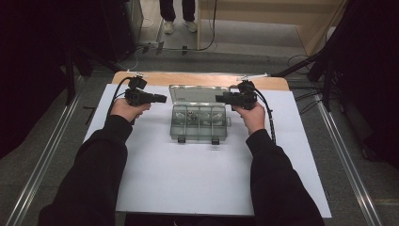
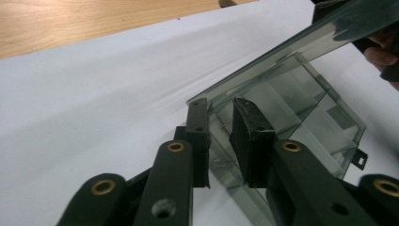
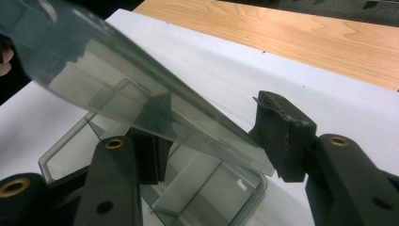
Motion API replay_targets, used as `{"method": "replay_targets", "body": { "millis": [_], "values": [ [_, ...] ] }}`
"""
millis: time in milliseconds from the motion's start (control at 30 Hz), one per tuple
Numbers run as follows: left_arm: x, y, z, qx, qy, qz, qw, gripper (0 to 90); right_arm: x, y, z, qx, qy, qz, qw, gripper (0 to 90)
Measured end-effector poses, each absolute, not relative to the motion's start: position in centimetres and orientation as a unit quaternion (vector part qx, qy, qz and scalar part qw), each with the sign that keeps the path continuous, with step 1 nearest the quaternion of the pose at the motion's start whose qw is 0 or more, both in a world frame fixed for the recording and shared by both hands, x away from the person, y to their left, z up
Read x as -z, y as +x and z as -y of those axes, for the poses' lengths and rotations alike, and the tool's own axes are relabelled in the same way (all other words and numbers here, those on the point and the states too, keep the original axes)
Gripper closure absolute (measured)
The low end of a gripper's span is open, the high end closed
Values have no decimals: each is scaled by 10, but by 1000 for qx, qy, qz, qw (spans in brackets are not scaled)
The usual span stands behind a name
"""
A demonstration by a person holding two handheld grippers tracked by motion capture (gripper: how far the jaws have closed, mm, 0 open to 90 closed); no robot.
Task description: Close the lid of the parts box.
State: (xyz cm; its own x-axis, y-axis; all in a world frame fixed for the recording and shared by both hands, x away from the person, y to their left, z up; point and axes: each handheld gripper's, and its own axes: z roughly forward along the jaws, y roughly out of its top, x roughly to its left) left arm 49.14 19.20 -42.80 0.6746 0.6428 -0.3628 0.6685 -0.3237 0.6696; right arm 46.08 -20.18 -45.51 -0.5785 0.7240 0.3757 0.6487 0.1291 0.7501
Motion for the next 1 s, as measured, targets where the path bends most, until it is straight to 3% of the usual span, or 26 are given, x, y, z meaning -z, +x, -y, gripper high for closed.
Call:
{"method": "replay_targets", "body": {
  "millis": [100, 467, 1000],
  "values": [
    [425, 496, -193, 18, 808, -407, 425, 897, 455, 460, 202, -477, 456, -751, 38, 476],
    [394, 507, -165, 7, 805, -393, 445, 899, 456, 454, 203, -475, 445, -758, 40, 457],
    [399, 500, -145, 25, 820, -364, 441, 897, 454, 452, 209, -473, 453, -755, 38, 398]
  ]
}}
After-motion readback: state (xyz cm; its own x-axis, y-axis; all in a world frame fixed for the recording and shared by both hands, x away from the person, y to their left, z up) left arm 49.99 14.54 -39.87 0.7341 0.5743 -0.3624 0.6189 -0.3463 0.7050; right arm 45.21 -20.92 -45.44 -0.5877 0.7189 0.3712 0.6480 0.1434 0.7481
